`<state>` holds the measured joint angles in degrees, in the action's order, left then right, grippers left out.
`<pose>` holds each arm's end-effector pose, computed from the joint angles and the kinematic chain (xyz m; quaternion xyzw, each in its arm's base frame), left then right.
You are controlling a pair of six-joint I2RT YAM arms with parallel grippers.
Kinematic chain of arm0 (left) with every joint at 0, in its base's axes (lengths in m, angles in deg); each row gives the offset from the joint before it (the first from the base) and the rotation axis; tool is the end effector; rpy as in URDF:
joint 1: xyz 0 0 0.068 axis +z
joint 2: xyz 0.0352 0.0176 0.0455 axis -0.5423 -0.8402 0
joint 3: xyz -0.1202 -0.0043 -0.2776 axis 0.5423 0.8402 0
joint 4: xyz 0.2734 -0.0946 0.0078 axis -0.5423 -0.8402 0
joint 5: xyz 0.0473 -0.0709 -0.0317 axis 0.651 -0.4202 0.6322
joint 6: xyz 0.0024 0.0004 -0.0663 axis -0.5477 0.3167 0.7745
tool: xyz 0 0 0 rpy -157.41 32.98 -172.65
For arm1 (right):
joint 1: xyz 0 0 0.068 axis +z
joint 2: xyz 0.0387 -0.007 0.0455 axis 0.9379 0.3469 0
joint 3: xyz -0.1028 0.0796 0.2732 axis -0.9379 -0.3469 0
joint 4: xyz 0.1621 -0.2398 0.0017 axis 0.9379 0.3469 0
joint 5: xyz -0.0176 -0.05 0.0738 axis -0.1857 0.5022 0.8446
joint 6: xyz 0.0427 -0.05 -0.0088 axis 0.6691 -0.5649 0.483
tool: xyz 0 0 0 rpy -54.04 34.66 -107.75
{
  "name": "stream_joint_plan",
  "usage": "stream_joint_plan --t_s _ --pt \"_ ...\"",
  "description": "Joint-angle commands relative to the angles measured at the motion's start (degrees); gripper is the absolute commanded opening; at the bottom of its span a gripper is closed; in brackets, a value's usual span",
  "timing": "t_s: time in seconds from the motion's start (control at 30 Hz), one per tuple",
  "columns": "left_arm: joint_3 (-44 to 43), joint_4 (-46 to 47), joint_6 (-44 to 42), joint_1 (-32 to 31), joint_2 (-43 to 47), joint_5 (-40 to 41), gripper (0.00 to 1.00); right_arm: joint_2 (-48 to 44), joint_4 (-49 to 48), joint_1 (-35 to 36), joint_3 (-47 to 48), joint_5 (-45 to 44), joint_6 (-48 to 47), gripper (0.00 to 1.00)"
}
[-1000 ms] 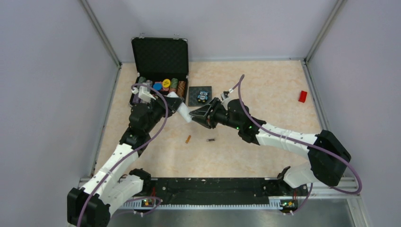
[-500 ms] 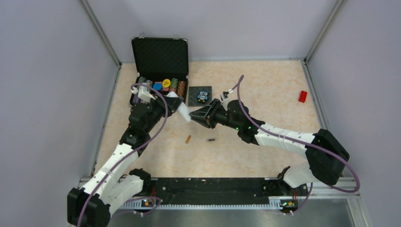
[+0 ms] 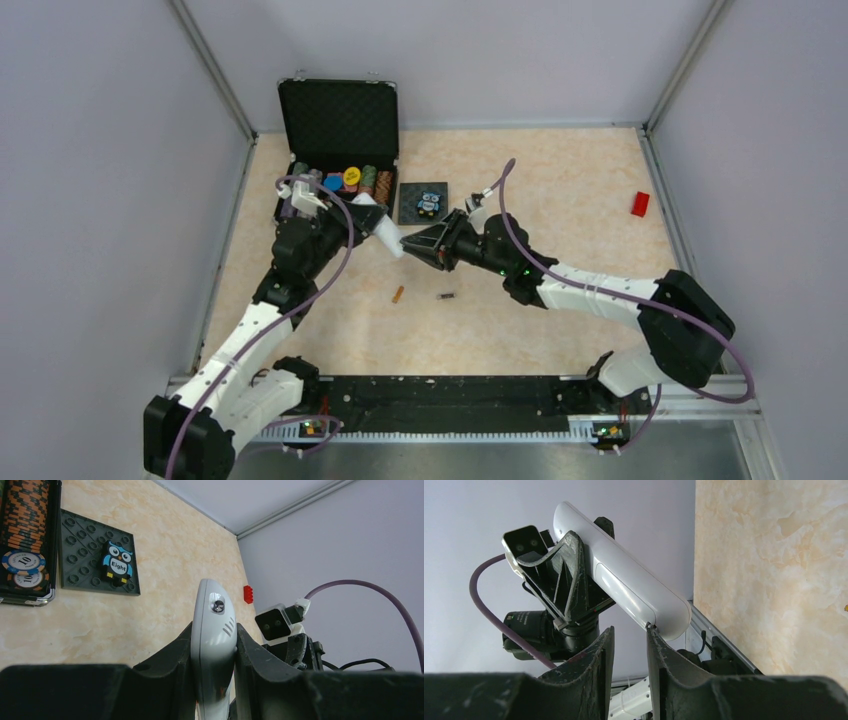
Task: Load the batteries into the remote control
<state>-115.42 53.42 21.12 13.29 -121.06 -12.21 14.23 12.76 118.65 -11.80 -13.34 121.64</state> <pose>0.2221 -0.0890 0.3148 -0.1536 0.7087 -0.4628 0.5099 0.2267 0.2774 0.2696 0.1774 0.7233 0.6447 0.1724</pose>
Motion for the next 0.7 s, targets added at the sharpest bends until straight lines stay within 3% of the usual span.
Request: stream_joint_plan --t_s 0.0,0.67 --pt "-1.29 5.53 3.72 -0.84 -0.48 -6.46 0.0 1.28 -4.62 -0.58 -0.02 -0.33 -1.38 0.3" --pt "-1.8 -1.9 -1.14 -0.77 -0.75 -3.13 0.0 0.82 -9.71 -0.79 -0.08 -1.11 -2.87 0.3"
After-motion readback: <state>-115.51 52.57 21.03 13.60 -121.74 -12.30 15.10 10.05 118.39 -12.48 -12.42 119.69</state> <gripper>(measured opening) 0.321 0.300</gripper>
